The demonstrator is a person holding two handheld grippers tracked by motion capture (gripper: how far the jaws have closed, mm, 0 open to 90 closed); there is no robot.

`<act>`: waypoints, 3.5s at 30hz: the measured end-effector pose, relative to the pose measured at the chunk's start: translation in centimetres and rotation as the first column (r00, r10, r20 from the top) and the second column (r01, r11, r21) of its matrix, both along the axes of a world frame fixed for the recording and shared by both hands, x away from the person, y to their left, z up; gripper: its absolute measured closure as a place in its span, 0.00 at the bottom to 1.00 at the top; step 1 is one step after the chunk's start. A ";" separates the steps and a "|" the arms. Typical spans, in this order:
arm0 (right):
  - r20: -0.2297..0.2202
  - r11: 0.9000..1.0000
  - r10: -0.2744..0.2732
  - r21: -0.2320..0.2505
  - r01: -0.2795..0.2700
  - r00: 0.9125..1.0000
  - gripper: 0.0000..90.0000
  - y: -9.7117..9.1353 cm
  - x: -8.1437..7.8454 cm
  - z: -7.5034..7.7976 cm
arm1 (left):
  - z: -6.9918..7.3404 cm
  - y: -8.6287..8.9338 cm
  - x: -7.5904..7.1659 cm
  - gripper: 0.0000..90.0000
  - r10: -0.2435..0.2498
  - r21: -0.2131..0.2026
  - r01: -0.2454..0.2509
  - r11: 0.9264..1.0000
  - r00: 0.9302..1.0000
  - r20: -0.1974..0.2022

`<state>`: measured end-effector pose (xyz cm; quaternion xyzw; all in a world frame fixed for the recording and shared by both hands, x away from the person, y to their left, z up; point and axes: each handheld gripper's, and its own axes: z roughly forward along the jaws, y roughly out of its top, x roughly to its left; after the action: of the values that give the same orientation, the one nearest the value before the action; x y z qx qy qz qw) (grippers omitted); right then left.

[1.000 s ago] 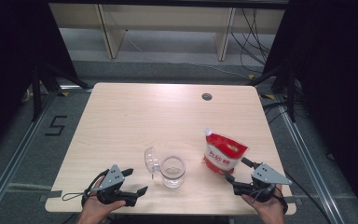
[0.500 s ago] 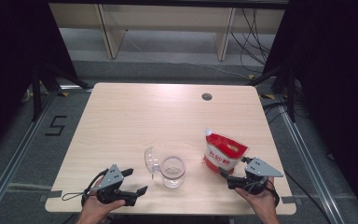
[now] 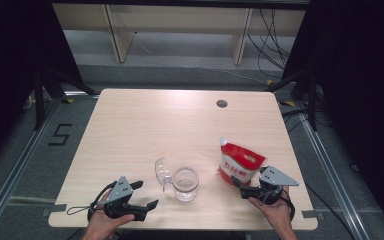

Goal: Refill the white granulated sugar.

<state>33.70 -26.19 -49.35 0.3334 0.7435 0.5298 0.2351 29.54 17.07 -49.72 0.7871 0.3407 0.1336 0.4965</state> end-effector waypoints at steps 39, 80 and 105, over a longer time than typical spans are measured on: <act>0.079 0.999 0.013 0.048 -0.017 0.997 0.27 0.6 2.2 -1.2 | -0.2 -0.2 0.0 0.18 0.000 0.015 0.000 1.000 1.000 -0.002; 0.090 0.995 0.036 0.090 -0.044 0.995 0.37 1.3 3.4 -2.2 | -0.3 -0.1 0.1 0.18 -0.020 0.045 0.020 0.999 1.000 0.005; 0.097 0.999 0.023 -0.030 -0.020 0.995 0.48 2.7 1.6 -0.9 | -0.2 -0.1 0.0 0.21 -0.030 0.058 0.030 0.998 1.000 0.008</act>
<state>35.30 -23.53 -50.23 0.2958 0.7423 0.5372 0.2702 29.56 16.99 -49.92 0.8055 0.3226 0.1396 0.4771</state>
